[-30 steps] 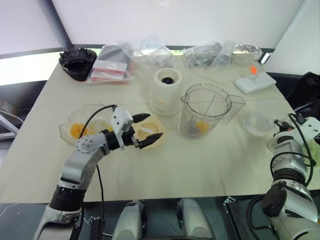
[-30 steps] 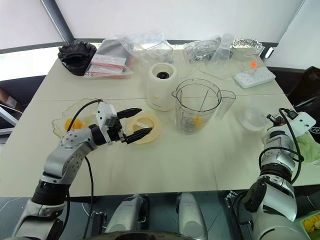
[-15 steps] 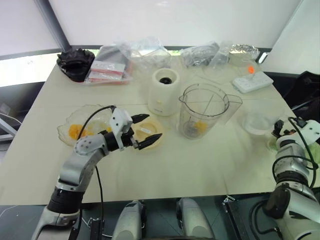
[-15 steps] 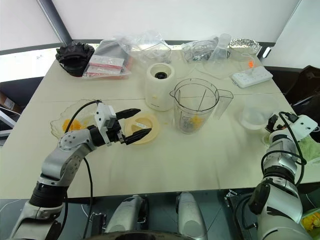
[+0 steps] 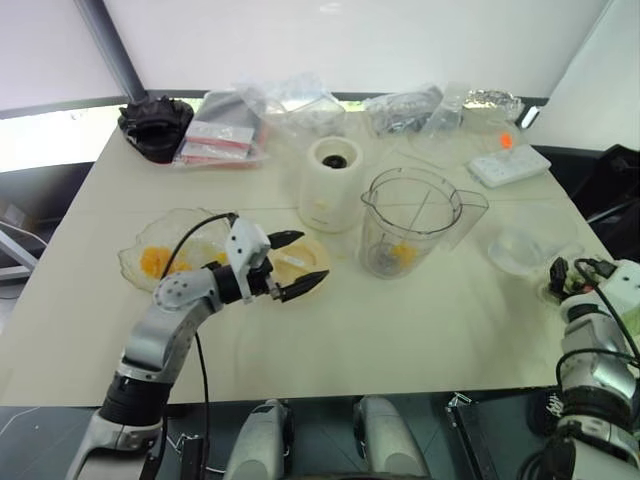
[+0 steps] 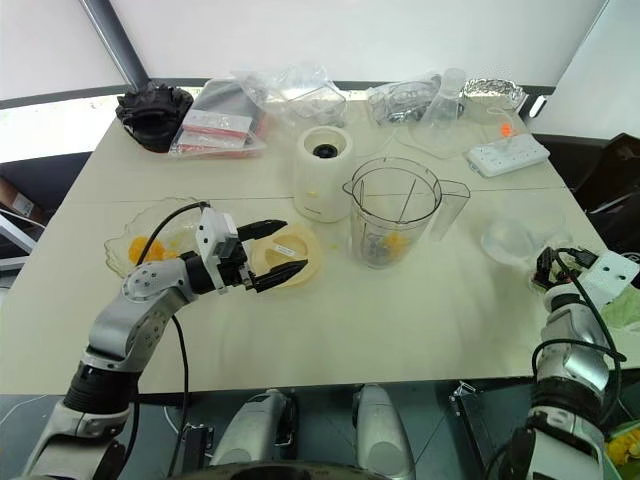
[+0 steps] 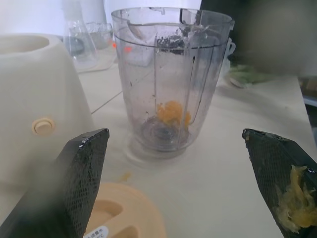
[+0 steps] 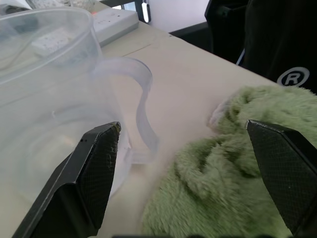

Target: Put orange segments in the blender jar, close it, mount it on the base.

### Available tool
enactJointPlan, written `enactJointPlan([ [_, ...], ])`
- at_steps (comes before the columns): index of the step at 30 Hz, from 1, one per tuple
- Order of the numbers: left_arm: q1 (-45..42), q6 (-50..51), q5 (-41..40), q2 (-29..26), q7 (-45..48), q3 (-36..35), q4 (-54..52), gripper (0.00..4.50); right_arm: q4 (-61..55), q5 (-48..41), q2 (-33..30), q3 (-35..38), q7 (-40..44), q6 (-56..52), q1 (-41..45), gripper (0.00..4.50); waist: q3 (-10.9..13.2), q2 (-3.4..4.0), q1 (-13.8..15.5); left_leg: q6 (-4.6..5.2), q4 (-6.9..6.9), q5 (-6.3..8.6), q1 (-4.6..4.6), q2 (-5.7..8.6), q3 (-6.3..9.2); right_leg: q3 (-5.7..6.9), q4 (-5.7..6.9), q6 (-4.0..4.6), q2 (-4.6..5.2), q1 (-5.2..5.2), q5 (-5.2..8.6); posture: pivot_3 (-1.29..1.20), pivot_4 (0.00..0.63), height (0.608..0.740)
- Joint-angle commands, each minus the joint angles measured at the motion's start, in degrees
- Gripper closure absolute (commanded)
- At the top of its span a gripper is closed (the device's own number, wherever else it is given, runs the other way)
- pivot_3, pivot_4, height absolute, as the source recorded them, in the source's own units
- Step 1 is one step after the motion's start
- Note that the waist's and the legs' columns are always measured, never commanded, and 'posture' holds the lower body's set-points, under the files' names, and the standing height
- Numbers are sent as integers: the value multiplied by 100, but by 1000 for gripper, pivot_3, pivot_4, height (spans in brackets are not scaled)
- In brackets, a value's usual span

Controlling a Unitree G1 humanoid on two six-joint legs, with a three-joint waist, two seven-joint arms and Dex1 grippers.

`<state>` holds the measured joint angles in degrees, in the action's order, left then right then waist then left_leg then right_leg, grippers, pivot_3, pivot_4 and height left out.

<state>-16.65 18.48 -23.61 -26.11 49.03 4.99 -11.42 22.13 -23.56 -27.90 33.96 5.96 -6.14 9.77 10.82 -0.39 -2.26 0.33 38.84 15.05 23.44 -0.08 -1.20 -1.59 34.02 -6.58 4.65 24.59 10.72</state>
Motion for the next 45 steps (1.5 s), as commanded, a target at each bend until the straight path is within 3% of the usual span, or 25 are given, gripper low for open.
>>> enactJointPlan([
  [1,-205,-50,2,-158,176,-99,70,0,-1355,-269,-39,109,121,-452,-519,305,0,0,1,0,0,0,0,-2,1,0,0,0,-1,0,0,0,150,740],
  [7,-684,-187,90,-559,685,-140,673,0,-3753,-1341,-667,192,1516,-1926,-2302,305,0,1,25,-2,-4,1,2,-13,9,0,-2,-16,-1,7,13,0,150,740],
  [14,-1749,-520,340,-938,1744,102,2025,0,-5190,-1927,-1697,522,2787,-2821,-3455,305,2,-5,32,-6,-5,4,4,-41,-4,22,-42,-16,0,7,13,0,150,740],
  [24,-3840,-2317,1590,-867,3742,1037,5397,0,-6325,-2435,-1537,429,2267,-3391,-3056,305,2,-22,241,-3,-51,2,57,-27,-31,32,-79,19,1,61,-12,0,150,740],
  [27,-4447,-3035,1981,-730,4035,1189,6417,813,-6597,-2659,-1406,355,1955,-3549,-2905,237,1,-23,315,-1,-57,2,95,-11,-23,44,-80,18,-6,93,-13,0,150,740],
  [29,-4856,-3477,2267,-518,3935,1271,7021,1740,-6613,-2679,-1383,285,1938,-3576,-2848,237,4,-27,332,1,-57,3,102,-3,-18,45,-80,15,-3,92,-12,0,150,740],
  [35,-5364,-4206,2830,-101,3854,1304,8048,1740,-6907,-2661,-1264,276,1832,-3643,-3257,237,3,-39,412,6,-44,6,104,12,-18,39,-87,12,11,80,-11,0,150,740],
  [45,-5552,-4685,3763,483,3462,1605,8619,1740,-7452,-2649,-932,617,1622,-3570,-4050,237,3,-41,456,9,15,7,101,3,-1,52,-46,11,2,64,-11,0,150,740],
])
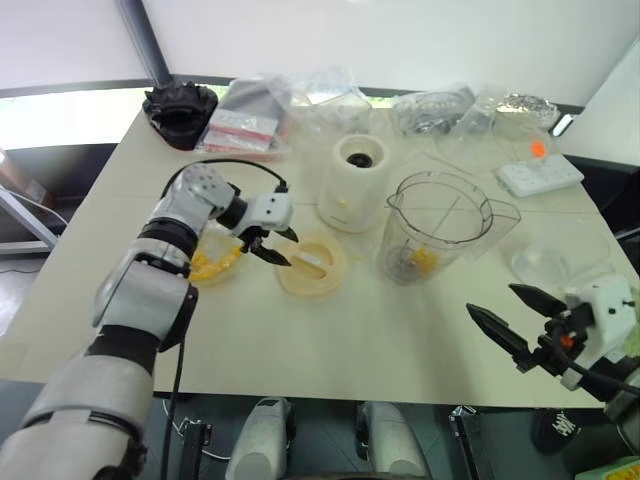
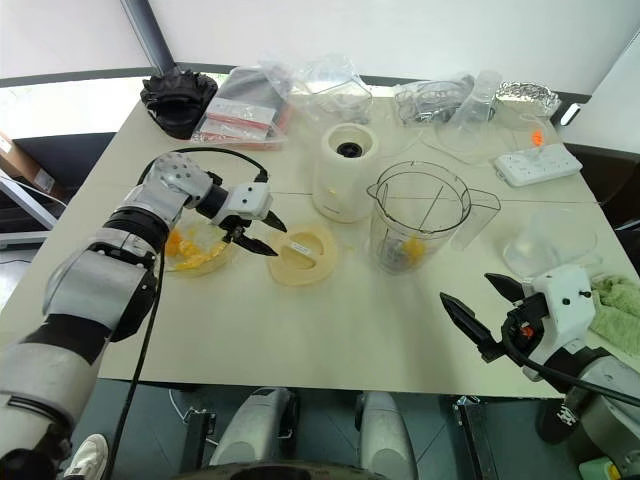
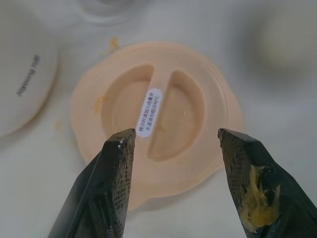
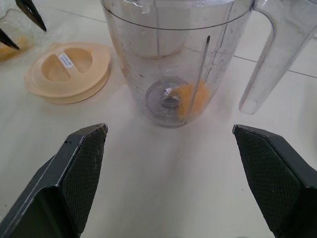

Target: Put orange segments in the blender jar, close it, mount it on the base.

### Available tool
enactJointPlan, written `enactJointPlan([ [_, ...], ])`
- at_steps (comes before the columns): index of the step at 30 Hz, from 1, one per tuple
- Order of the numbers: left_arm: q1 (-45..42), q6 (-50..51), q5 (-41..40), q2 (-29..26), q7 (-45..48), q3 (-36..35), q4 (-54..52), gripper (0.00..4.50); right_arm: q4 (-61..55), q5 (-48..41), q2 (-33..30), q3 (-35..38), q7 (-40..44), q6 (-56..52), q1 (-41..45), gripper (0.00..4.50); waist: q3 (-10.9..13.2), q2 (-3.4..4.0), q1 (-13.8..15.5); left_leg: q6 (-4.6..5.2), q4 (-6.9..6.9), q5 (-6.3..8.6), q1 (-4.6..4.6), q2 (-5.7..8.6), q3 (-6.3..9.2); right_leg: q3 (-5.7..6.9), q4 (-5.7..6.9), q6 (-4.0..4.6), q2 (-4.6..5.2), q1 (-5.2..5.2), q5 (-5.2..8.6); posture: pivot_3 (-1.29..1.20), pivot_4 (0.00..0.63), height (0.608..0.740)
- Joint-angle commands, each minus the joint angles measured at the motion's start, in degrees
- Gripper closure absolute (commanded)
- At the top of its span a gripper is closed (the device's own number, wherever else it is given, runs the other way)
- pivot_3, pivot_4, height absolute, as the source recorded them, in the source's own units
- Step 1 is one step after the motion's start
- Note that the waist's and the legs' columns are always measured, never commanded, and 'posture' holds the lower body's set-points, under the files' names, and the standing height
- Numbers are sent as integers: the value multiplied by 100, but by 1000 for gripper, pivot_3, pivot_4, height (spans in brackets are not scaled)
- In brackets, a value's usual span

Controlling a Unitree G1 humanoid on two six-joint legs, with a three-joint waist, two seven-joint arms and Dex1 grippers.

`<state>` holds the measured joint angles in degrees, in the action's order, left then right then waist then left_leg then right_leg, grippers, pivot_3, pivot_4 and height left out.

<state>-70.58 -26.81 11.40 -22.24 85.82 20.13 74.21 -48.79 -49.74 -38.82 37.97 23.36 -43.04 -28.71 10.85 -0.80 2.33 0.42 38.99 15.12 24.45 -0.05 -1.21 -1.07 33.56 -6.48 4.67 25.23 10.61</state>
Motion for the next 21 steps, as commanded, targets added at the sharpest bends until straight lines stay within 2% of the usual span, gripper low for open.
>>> enactJointPlan([
  [1,-168,-189,372,148,-325,135,92,1740,-463,-68,242,236,-189,126,-289,237,0,-2,-9,0,6,0,0,0,1,-1,-1,0,1,-4,0,0,150,740],
  [15,-139,-184,1514,675,-1849,581,375,1740,-1121,-197,687,551,-579,471,-1285,237,-3,-7,-12,3,18,2,-3,-2,1,-5,6,-8,0,-10,-6,0,150,740],
  [21,-68,560,1623,1019,-2104,510,485,1740,-1121,-115,640,450,-719,674,-1440,237,-10,-11,-11,3,20,2,-13,-3,-1,-6,6,-9,1,-20,-5,0,150,740],
])
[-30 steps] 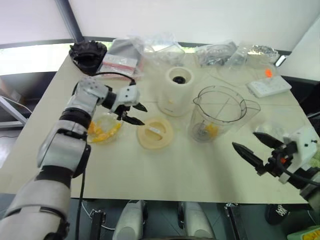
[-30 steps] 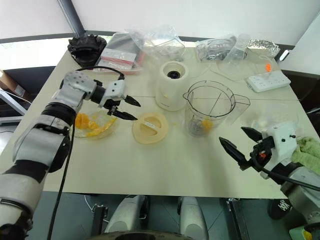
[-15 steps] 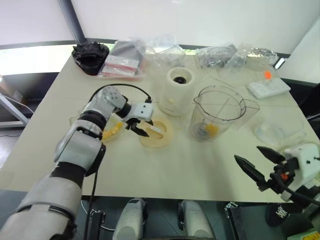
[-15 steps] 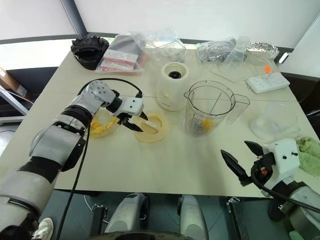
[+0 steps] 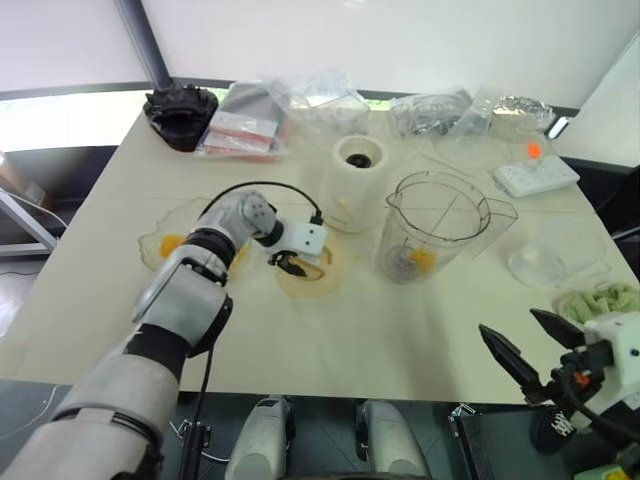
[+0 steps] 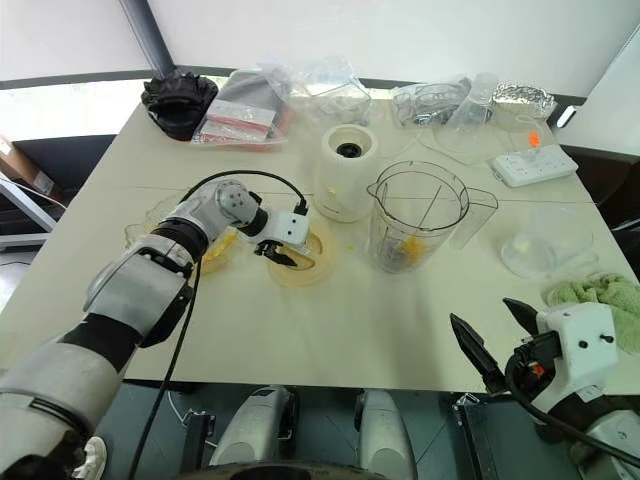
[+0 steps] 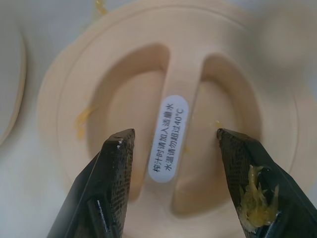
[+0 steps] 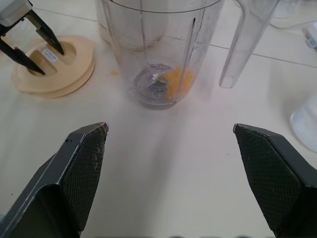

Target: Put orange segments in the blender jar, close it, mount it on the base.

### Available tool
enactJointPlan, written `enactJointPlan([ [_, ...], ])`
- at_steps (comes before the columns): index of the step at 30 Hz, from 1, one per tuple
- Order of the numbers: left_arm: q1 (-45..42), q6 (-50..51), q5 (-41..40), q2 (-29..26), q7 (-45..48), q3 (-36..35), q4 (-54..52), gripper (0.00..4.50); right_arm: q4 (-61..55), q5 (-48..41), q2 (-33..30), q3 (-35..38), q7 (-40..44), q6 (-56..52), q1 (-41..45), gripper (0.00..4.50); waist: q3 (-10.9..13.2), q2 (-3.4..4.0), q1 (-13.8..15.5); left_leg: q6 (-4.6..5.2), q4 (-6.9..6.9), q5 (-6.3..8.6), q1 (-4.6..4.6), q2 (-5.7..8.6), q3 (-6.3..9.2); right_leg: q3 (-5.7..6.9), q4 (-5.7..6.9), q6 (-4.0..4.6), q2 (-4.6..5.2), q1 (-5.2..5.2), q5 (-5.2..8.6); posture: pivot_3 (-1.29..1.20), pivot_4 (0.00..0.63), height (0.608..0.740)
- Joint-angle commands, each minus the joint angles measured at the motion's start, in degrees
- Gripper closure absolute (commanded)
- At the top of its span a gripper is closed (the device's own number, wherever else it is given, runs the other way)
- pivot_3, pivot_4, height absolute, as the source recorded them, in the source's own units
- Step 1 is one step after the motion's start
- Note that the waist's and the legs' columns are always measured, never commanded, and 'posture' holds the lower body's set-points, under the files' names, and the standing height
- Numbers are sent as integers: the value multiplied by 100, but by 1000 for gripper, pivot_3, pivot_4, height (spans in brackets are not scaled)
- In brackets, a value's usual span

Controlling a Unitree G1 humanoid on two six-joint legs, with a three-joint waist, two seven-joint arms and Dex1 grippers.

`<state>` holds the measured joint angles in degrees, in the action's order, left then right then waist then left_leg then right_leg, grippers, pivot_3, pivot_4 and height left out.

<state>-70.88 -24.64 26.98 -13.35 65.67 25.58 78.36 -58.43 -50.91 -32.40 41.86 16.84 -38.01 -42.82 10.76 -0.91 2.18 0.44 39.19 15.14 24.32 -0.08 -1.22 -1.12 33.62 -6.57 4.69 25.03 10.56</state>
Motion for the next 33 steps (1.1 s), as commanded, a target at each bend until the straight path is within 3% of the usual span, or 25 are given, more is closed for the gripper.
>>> enactJointPlan([
  [1,-4,428,117,180,-131,1,79,1740,-157,23,-10,53,-81,171,-19,237,-2,0,5,0,0,0,-4,0,1,0,0,-1,0,-5,1,0,150,740],
  [10,5,947,219,516,32,-15,102,1740,-61,105,-132,83,-131,162,120,237,-17,1,2,-2,-1,2,-64,-32,-5,8,-24,-15,-1,-66,11,0,150,740],
  [13,6,1030,259,525,134,5,102,2564,-40,124,-161,48,-141,141,182,237,-17,1,-4,-3,-1,2,-68,-39,-10,8,-32,-13,-1,-69,10,0,150,740],
  [16,17,1134,323,516,215,58,107,3989,52,147,-257,3,-126,110,326,237,-21,2,-11,-3,-2,2,-72,-42,-15,7,-32,-13,-1,-69,10,0,150,740],
  [17,24,1149,333,513,229,65,105,4238,88,141,-290,-1,-122,96,373,237,-22,2,-11,-2,-3,3,-74,-42,-17,7,-32,-12,-2,-70,10,0,150,740],
  [28,-107,1149,224,364,434,-56,69,4235,642,113,-683,-140,-52,-99,1178,237,-21,-2,-15,-2,-5,3,-74,-42,-21,7,-31,-10,-5,-69,8,0,150,740],
  [33,-295,1174,-134,289,724,-458,15,4235,1168,479,-684,-377,-166,-72,1684,237,-20,-3,-27,5,-9,6,-67,-41,-22,7,-27,-1,-8,-56,3,0,150,740],
])
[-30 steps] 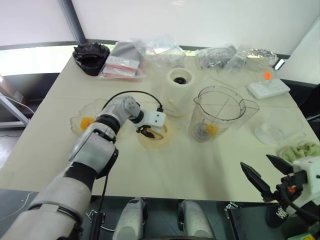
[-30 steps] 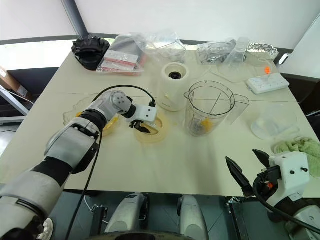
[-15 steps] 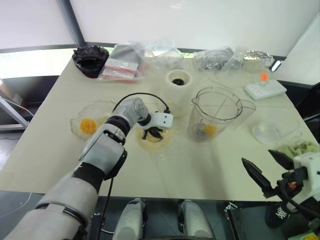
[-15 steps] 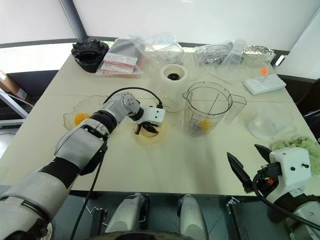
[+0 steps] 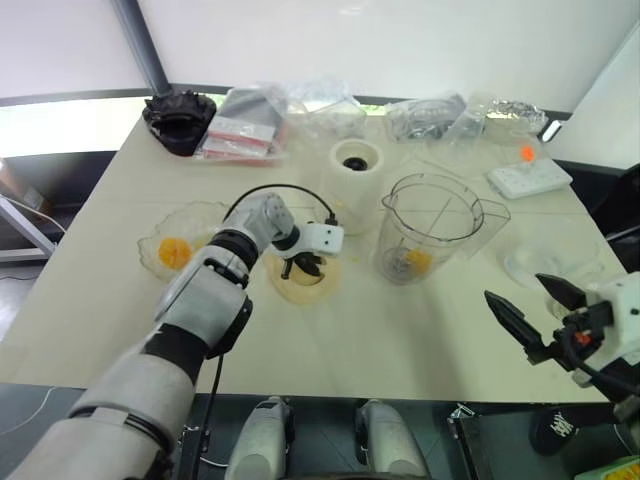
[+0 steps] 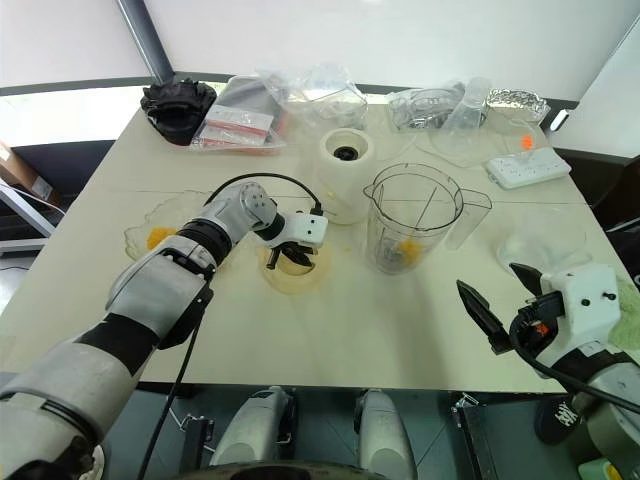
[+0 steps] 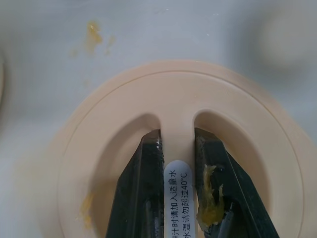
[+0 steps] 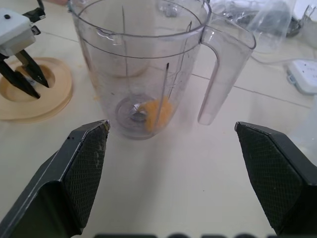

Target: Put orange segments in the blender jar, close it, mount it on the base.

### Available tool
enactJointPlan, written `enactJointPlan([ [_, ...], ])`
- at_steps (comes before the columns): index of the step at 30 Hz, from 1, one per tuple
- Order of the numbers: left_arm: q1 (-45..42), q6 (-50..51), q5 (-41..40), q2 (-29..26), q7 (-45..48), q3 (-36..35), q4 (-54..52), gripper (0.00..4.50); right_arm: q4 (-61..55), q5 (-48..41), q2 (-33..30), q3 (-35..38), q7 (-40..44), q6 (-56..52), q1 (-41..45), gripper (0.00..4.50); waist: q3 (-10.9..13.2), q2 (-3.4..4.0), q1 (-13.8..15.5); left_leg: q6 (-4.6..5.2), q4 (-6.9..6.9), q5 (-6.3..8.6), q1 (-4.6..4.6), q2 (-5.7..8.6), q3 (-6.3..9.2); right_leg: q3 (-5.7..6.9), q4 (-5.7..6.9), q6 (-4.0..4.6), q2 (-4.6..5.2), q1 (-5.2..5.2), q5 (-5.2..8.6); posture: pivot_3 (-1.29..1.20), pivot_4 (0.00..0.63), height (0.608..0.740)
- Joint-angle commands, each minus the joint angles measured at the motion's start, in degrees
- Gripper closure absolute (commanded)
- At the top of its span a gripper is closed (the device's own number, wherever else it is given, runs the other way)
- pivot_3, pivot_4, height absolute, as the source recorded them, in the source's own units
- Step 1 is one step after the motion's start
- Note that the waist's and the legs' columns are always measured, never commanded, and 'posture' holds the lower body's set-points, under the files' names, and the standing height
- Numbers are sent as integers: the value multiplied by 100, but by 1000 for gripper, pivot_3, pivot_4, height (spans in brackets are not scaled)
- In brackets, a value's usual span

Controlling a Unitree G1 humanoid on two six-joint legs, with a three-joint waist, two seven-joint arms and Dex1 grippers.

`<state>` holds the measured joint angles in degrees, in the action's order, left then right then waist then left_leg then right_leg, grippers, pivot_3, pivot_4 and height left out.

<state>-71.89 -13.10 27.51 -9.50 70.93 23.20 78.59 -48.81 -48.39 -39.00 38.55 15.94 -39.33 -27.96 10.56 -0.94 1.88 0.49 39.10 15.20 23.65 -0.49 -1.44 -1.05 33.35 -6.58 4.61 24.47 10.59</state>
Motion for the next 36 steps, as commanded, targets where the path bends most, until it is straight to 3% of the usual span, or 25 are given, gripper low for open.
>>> enactJointPlan([
  [1,-239,49,-264,-109,267,-306,-19,4235,325,370,-62,-127,-80,60,287,237,1,-1,6,1,0,0,5,1,0,0,1,9,0,5,-6,0,150,740],
  [13,-588,85,-787,-516,1426,-822,-172,4235,1889,1887,498,-1387,-1,906,1382,237,0,1,28,3,8,-1,62,35,13,-2,14,12,2,49,-9,0,150,740],
  [25,-557,-26,-884,-634,1338,-938,-243,4235,2851,2997,743,-2098,-248,1308,2476,237,0,0,-17,4,11,-2,58,41,18,-3,33,10,2,51,-9,0,150,740],
  [36,-566,-307,-960,-786,1501,-957,-306,4235,3645,3332,1197,-2262,-455,1541,3382,237,0,0,-142,4,13,-3,44,44,23,-7,75,2,1,54,-4,0,150,740],
])
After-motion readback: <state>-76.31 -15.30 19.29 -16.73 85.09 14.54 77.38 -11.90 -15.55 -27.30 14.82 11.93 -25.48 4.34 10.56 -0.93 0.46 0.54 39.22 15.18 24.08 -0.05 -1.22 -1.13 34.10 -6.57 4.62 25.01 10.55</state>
